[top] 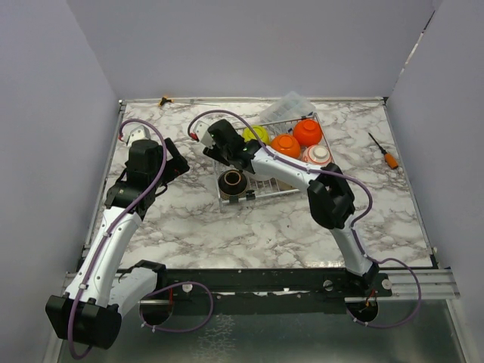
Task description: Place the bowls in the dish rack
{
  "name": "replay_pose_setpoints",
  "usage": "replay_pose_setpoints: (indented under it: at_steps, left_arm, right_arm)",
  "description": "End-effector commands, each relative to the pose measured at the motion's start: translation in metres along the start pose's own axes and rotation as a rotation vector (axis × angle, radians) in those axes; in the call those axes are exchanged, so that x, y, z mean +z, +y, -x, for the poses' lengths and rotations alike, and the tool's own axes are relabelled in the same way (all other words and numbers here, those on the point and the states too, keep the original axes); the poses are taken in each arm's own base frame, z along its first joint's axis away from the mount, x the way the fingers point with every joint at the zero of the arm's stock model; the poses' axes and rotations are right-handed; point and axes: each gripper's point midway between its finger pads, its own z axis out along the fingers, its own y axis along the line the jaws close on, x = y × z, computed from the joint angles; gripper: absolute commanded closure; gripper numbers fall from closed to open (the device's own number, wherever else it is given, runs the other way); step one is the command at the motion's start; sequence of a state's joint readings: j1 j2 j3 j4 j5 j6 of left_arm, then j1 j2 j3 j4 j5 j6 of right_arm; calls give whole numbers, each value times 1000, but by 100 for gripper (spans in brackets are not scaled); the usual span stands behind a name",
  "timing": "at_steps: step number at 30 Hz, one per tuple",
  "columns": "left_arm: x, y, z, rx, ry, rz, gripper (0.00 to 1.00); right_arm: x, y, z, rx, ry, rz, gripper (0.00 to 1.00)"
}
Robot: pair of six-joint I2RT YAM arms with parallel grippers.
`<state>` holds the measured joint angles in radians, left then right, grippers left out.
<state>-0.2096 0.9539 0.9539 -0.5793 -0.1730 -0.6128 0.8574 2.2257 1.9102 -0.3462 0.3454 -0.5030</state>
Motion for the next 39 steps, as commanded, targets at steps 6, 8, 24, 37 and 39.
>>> replay_pose_setpoints:
  at_steps: [6,8,24,37,39]
  left_arm:
    - [-1,-1,2,2,7,0,1]
    - [-1,-2,2,0,9,-1,1]
    - [-1,0,0,-5,13,3,1]
    - [-1,0,-5,-12,24,-6,1]
    - [0,0,-7,-14,29,-6,1]
  right_arm:
    - [-17,1,-31,-127,92,54,41]
    - [-24,-5,-19,-87,60,46,40]
    - [-56,-35,62,432,-176,-3,10]
    - [15,-40,27,760,-34,-227,9]
    - [23,-36,22,724,-18,-230,9]
